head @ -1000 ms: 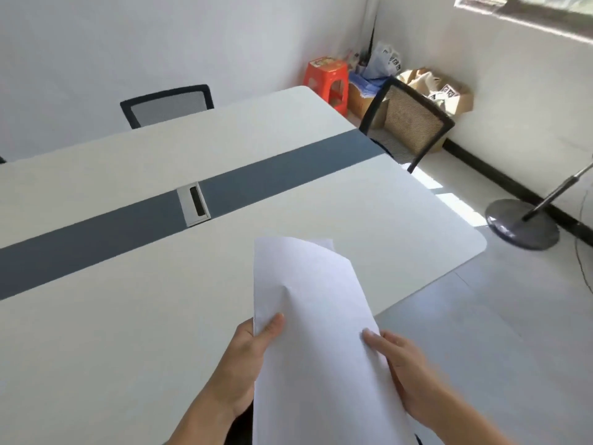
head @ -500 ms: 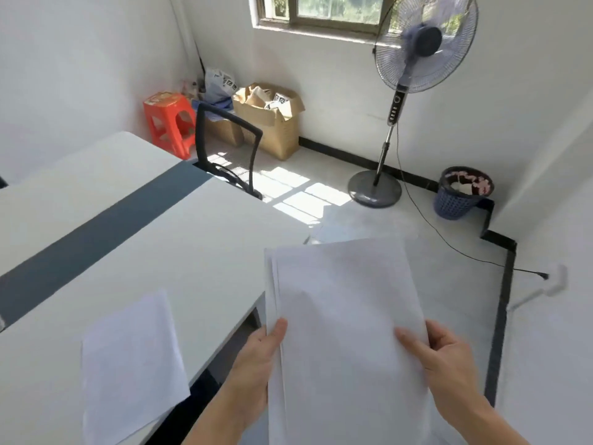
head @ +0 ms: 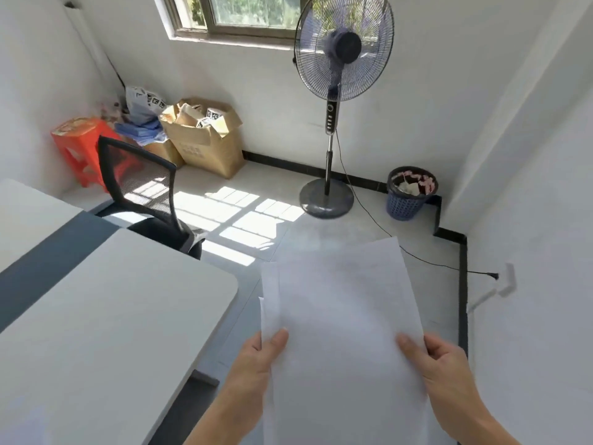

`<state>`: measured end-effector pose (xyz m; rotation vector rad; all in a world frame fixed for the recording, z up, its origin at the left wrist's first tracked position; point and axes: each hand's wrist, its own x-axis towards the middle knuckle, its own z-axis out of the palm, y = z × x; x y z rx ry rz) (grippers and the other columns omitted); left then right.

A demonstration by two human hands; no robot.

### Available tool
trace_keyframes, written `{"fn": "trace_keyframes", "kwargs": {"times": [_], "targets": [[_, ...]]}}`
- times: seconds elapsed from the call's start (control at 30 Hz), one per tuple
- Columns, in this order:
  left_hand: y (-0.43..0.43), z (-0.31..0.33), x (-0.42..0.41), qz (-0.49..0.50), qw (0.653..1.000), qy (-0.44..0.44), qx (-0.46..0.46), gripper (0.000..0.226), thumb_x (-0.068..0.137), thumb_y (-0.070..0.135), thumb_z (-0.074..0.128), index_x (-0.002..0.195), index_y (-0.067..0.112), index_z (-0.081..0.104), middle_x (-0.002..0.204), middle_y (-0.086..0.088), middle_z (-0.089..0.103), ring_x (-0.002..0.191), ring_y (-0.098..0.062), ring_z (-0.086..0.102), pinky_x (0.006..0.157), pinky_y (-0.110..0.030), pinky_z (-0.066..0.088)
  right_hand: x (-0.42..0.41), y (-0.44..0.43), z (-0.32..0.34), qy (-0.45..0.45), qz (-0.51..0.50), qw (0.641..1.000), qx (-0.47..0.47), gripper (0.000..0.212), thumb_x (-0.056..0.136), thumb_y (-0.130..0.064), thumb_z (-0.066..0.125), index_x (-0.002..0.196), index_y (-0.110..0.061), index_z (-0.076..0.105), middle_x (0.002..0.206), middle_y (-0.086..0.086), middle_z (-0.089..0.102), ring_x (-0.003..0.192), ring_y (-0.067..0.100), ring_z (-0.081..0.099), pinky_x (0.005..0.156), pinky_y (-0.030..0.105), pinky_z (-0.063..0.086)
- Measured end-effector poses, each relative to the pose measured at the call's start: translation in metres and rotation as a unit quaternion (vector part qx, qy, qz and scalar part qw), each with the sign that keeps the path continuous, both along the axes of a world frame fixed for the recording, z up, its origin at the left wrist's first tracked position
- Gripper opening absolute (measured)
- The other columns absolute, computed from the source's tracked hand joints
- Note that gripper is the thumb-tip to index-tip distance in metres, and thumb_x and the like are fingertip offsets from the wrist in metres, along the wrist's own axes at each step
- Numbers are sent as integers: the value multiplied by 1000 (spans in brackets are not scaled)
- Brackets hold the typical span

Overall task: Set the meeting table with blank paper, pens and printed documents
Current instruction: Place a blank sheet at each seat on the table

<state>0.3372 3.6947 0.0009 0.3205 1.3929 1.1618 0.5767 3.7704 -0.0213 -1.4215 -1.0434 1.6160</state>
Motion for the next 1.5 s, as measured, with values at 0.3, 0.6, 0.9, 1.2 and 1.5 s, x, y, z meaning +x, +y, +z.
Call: {"fn": "trace_keyframes", "kwargs": {"times": [0.3,0.6,0.9,1.2,1.5], "targets": [[181,20,-65,-7,996,52,78,36,77,27,62,97,-2,70,90,-20,75,83,-37,71,75,-45,58,-42,179,8,-32,-100,994,19,12,92,-12,61,92,-7,73,74,5,77,58,11,69,50,21,56],[317,24,-119,6,992,86,89,28,77,22,76,93,-1,74,95,-24,74,85,-37,71,78,-46,58,-97,322,-11,-7,-78,995,-67,9,91,-8,62,95,-4,69,63,5,75,50,14,70,44,23,56],[470,27,-178,158,979,102,84,17,66,10,80,82,4,77,90,-24,75,78,-33,73,65,-35,59,-179,538,-19,-9,30,996,-88,11,88,-10,65,90,0,70,67,15,75,51,23,69,55,35,59],[538,40,-247,348,929,88,92,17,73,-1,68,84,6,78,91,-18,76,85,-33,73,70,-35,61,-323,698,2,-49,229,970,-68,8,89,-10,66,88,-4,71,70,12,75,50,20,68,50,30,57],[541,23,-385,461,880,62,97,56,60,18,86,109,-3,69,110,-24,70,102,-41,68,88,-49,56,-505,731,0,-62,324,943,-46,12,85,-12,72,90,-2,74,80,17,77,59,23,70,59,32,57]]}}
